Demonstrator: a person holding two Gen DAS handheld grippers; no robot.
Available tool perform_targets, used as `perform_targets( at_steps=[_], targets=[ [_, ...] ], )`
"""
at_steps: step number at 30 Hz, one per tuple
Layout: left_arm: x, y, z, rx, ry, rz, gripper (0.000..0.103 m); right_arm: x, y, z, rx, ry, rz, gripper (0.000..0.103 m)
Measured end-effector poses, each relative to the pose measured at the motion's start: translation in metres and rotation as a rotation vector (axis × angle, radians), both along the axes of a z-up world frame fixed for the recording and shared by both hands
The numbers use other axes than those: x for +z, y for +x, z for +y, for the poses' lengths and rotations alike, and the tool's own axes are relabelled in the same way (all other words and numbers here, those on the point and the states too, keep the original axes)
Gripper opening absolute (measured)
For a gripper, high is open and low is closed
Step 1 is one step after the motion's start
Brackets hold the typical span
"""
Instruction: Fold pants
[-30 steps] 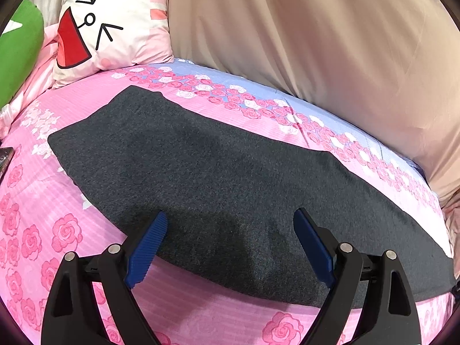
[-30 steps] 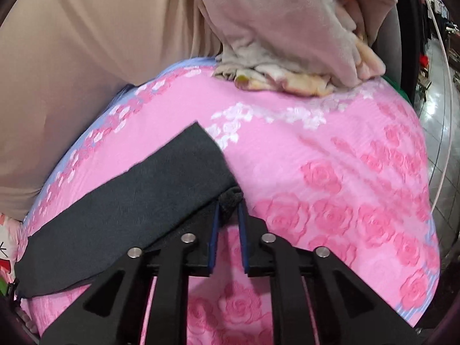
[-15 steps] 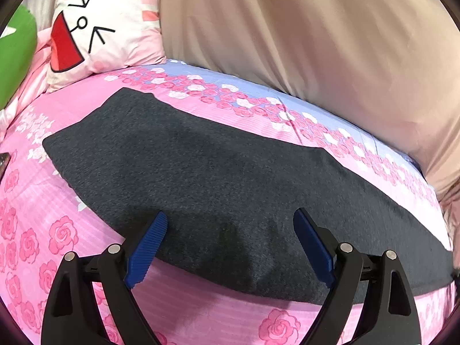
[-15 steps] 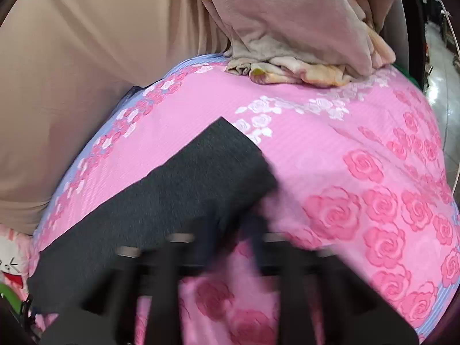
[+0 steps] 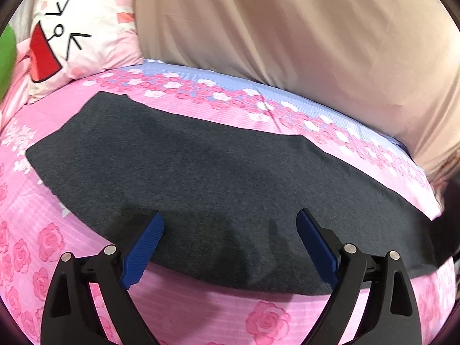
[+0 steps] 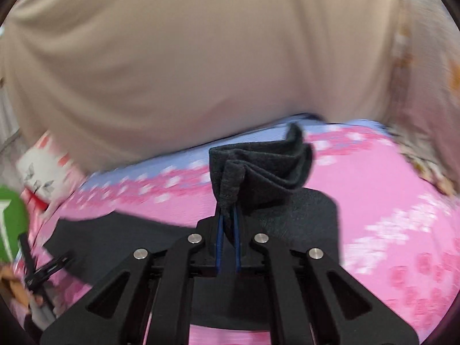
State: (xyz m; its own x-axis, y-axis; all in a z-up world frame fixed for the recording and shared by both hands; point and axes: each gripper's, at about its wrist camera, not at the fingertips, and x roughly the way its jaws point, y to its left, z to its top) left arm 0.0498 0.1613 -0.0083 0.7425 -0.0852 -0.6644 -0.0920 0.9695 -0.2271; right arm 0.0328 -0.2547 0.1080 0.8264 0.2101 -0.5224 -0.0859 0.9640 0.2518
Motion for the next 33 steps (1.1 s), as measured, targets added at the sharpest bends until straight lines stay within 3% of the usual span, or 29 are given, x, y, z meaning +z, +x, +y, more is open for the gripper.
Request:
perform_targets(
  at_steps=[2, 5, 7, 10, 13, 14, 18, 22, 25, 27, 29, 31, 32, 33],
  targets=[
    [0.003, -0.002, -0.01, -0.051, -0.046, 0.014, 0.091, -0.012, 0.012, 0.048, 0.097, -0.031, 0.029, 0.004],
    [0.006, -0.008, -0.042, -0.182, -0.199, 0.014, 0.091, -0.033, 0.026, 0.097, 0.197, -0.055, 0.094, 0.004],
    [0.005, -0.008, -0.072, -0.254, -0.172, 0.017, 0.091, -0.045, 0.033, 0.123, 0.237, -0.089, 0.136, 0.004],
    [0.0, -0.008, -0.105, -0.307, -0.007, 0.052, 0.091, -0.073, 0.039, 0.152, 0.307, -0.153, 0.224, 0.008],
    [0.001, -0.012, -0.105, -0.341, -0.025, 0.033, 0.091, -0.104, 0.035, 0.161, 0.338, -0.184, 0.298, 0.013],
    [0.001, -0.012, -0.099, -0.349, -0.053, 0.036, 0.091, -0.108, 0.027, 0.156, 0.344, -0.168, 0.3, 0.013],
    [-0.003, 0.002, -0.076, -0.374, -0.238, 0.093, 0.091, -0.095, -0.005, 0.115, 0.319, -0.022, 0.235, 0.038],
    [-0.001, 0.024, -0.08, -0.397, -0.401, 0.171, 0.091, -0.075, -0.044, 0.048, 0.135, 0.003, 0.14, 0.05],
    [-0.001, 0.05, -0.102, -0.403, -0.433, 0.24, 0.091, -0.079, -0.06, 0.007, 0.015, 0.013, 0.133, 0.05],
    [-0.005, 0.066, -0.117, -0.384, -0.421, 0.275, 0.091, -0.088, -0.068, -0.012, -0.032, 0.042, 0.145, 0.051],
    [0.001, 0.076, -0.133, -0.385, -0.368, 0.259, 0.09, -0.1, -0.075, -0.028, -0.062, 0.073, 0.159, 0.051],
    [0.005, 0.084, -0.158, -0.464, -0.324, 0.287, 0.024, -0.109, -0.08, -0.038, -0.093, 0.082, 0.161, 0.051],
    [0.011, 0.086, -0.165, -0.48, -0.293, 0.291, 0.005, -0.111, -0.08, -0.041, -0.103, 0.083, 0.16, 0.051],
    [0.026, 0.082, -0.17, -0.486, -0.274, 0.237, 0.006, -0.111, -0.083, -0.045, -0.111, 0.094, 0.156, 0.051]
  ],
)
